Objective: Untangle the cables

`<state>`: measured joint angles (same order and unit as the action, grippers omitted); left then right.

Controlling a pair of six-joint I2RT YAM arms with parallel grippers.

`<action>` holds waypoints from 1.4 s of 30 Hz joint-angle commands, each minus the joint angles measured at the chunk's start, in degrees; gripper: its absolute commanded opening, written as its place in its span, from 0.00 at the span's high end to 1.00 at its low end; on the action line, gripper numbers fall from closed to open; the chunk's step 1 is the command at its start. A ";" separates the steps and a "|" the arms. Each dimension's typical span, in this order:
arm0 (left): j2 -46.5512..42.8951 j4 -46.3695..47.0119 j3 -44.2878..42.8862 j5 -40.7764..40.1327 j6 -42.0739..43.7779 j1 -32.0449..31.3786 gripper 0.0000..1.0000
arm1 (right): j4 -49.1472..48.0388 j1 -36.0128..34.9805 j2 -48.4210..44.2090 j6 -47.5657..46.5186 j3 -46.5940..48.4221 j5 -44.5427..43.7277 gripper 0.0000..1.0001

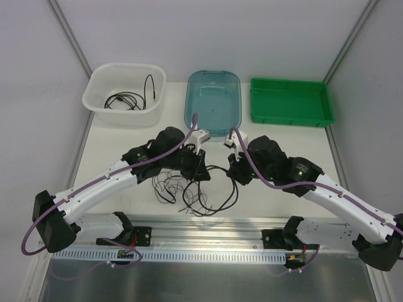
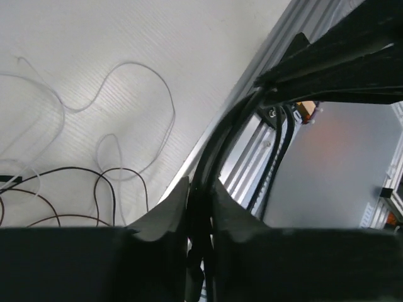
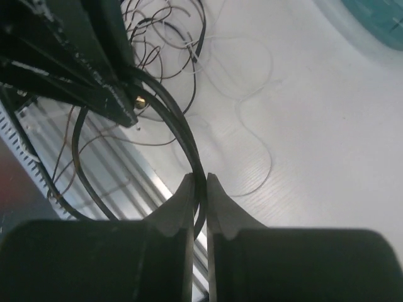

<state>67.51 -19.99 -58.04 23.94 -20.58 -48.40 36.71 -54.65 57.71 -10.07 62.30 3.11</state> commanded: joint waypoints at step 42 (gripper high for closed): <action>-26.54 2.68 9.00 -60.67 -18.80 -0.29 1.00 | -32.45 -6.34 1.28 21.15 -22.93 -5.45 0.95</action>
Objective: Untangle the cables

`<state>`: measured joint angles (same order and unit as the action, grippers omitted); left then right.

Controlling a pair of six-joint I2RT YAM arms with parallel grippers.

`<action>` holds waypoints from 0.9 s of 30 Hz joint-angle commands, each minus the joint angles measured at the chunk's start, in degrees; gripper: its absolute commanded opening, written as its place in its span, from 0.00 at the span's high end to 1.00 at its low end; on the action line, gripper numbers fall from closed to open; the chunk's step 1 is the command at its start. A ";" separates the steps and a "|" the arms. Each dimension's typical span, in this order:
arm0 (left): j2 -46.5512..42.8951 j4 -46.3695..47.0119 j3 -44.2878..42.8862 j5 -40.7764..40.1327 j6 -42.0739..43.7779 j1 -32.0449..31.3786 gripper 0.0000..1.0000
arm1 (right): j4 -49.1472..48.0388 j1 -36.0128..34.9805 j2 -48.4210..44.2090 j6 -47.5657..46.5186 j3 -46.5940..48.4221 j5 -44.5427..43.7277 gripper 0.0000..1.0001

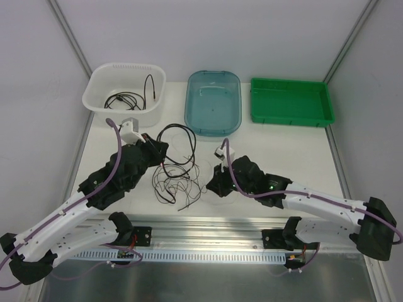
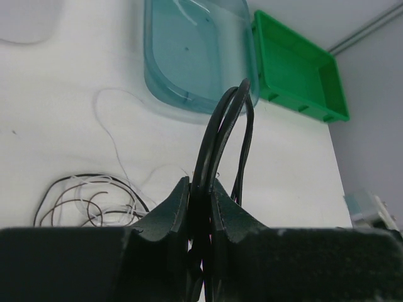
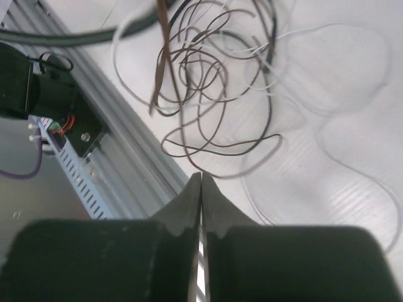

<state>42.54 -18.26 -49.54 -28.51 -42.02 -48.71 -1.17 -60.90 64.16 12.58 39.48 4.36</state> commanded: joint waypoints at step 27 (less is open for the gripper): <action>0.96 -5.38 -3.37 -5.24 -9.13 0.63 1.00 | -10.07 -1.58 6.22 -6.16 6.56 3.55 0.13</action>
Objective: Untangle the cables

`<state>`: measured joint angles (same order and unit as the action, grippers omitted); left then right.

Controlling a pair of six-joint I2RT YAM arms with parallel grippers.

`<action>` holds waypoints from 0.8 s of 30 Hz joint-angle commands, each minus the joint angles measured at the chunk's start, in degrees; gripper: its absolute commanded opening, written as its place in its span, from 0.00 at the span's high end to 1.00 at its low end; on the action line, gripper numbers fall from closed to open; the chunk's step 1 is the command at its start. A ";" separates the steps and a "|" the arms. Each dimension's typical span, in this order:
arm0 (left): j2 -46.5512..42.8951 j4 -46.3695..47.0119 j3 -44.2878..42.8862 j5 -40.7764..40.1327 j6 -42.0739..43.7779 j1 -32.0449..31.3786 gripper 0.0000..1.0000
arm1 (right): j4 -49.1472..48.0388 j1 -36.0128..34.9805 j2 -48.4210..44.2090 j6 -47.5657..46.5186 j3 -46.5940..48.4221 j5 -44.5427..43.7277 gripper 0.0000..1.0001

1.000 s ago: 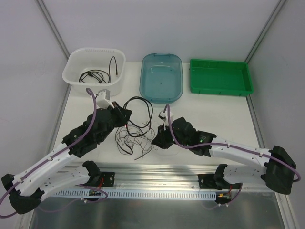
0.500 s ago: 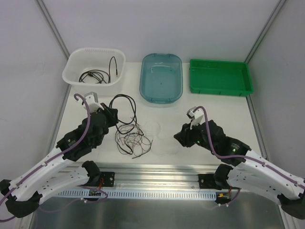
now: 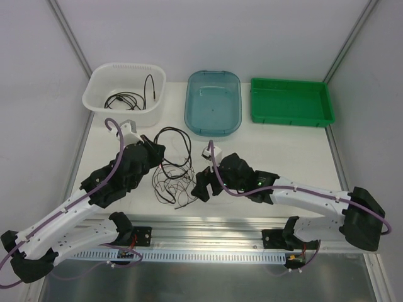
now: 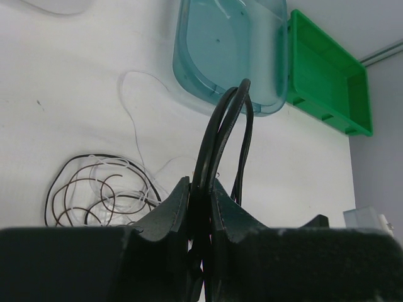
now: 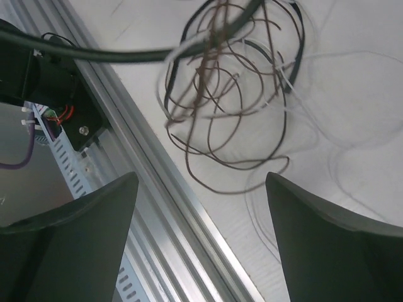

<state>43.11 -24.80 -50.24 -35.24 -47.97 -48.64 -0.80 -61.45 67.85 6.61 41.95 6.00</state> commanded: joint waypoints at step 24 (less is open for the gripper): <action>-2.95 0.98 -1.79 -17.05 11.66 2.93 1.00 | 10.71 -2.80 -6.57 -5.99 -1.26 -13.99 0.99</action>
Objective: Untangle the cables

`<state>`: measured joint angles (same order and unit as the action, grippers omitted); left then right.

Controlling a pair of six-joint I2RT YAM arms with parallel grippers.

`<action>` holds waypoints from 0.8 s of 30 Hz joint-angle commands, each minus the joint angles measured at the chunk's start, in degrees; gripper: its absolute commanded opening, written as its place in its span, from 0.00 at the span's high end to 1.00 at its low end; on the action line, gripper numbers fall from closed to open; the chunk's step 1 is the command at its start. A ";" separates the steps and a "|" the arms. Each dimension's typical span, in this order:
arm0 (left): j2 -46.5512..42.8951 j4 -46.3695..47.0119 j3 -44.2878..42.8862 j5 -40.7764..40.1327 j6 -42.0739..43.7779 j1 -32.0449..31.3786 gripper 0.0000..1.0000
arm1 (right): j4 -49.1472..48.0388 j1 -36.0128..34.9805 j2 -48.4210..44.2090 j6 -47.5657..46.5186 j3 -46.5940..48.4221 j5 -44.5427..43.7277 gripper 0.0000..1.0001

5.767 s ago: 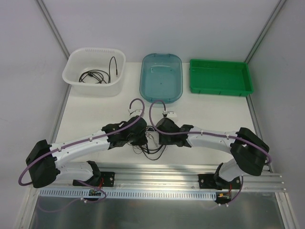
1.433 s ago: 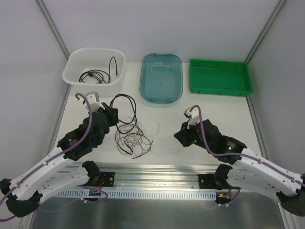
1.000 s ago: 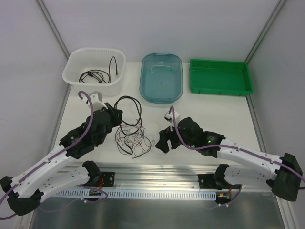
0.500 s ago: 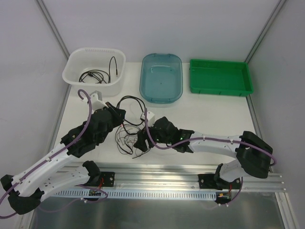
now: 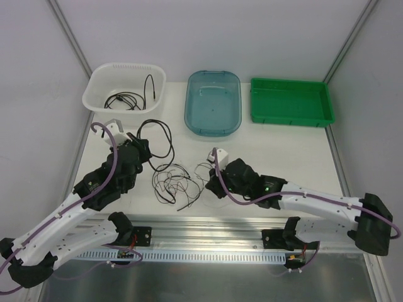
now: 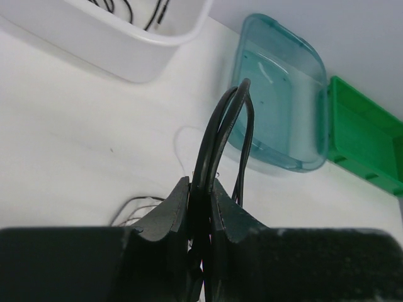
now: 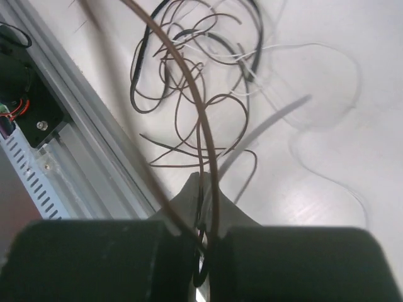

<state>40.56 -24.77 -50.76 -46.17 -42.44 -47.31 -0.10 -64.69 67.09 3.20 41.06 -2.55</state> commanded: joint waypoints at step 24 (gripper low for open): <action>8.74 -0.63 -2.32 31.38 6.84 14.60 1.00 | 33.14 6.41 -11.01 -0.56 7.81 -8.78 0.06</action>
<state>48.42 -26.96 -49.71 -24.99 -35.75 -34.61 30.94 -58.37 58.87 2.44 48.03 -9.61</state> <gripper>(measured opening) 0.121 0.932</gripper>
